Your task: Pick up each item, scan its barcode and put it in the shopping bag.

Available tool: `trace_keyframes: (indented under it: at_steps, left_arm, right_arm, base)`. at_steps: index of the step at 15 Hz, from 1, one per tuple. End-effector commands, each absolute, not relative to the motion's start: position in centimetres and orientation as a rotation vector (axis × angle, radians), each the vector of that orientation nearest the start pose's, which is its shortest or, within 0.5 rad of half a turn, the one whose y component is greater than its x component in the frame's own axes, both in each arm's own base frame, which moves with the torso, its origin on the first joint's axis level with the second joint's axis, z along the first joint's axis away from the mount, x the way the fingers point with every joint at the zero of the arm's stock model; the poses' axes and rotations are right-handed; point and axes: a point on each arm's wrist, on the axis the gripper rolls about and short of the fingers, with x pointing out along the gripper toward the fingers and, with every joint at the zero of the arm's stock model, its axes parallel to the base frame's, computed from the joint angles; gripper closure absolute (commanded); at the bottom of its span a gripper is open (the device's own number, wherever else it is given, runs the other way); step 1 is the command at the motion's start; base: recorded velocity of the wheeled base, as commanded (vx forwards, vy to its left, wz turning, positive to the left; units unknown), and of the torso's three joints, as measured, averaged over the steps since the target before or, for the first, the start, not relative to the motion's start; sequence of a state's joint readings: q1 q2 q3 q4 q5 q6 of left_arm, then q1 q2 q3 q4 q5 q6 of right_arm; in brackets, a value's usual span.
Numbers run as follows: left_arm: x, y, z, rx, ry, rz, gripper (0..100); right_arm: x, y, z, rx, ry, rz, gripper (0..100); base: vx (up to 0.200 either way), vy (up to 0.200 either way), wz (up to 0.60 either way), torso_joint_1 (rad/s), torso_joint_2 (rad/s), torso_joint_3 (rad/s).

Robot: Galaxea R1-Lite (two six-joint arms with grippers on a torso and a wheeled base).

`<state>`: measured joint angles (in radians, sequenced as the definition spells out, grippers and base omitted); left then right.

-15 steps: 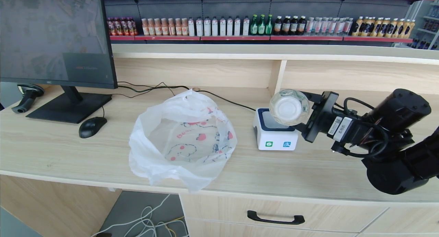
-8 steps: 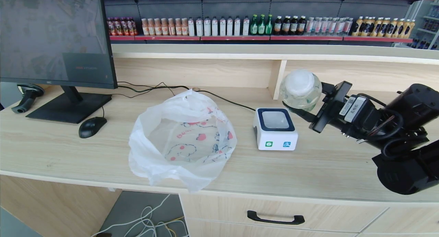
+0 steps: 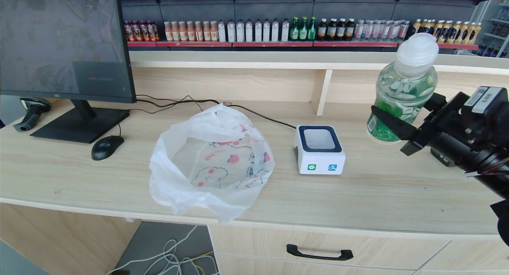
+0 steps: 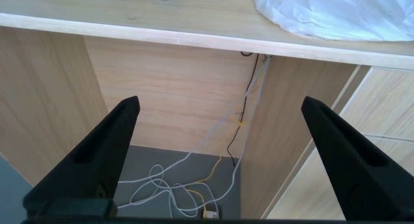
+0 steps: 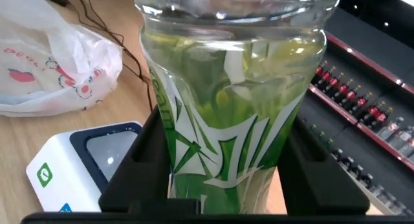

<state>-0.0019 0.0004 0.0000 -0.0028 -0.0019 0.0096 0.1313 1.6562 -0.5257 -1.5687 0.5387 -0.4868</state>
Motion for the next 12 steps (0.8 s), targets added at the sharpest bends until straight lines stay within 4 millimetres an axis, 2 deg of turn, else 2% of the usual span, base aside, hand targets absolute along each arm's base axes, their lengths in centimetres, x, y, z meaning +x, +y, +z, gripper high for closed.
trace_keyframes:
  at_steps: [1, 3, 7, 12]
  left_arm:
    - [-2.3, 0.0, 7.6, 0.009, -0.003, -0.005, 0]
    - [-2.3, 0.0, 7.6, 0.009, -0.003, -0.005, 0]
    - [-2.3, 0.0, 7.6, 0.009, -0.003, -0.005, 0]
    - [-2.3, 0.0, 7.6, 0.006, -0.003, -0.005, 0]
  right_arm:
    - [23.5, 4.0, 22.6, -0.507, -0.608, 0.494, 100]
    - [23.3, 3.9, 22.2, -0.408, -0.558, 0.483, 100]
    - [20.9, 3.4, 19.4, -0.214, -0.383, 0.461, 100]
    - [20.0, 3.4, 18.5, -0.150, -0.330, 0.444, 100]
  base:
    - [0.000, 0.000, 0.00, 0.000, 0.00, 0.000]
    - [0.000, 0.000, 0.00, 0.000, 0.00, 0.000]
    - [0.000, 0.000, 0.00, 0.000, 0.00, 0.000]
    - [-0.200, 0.000, 0.00, 0.001, 0.00, 0.002]
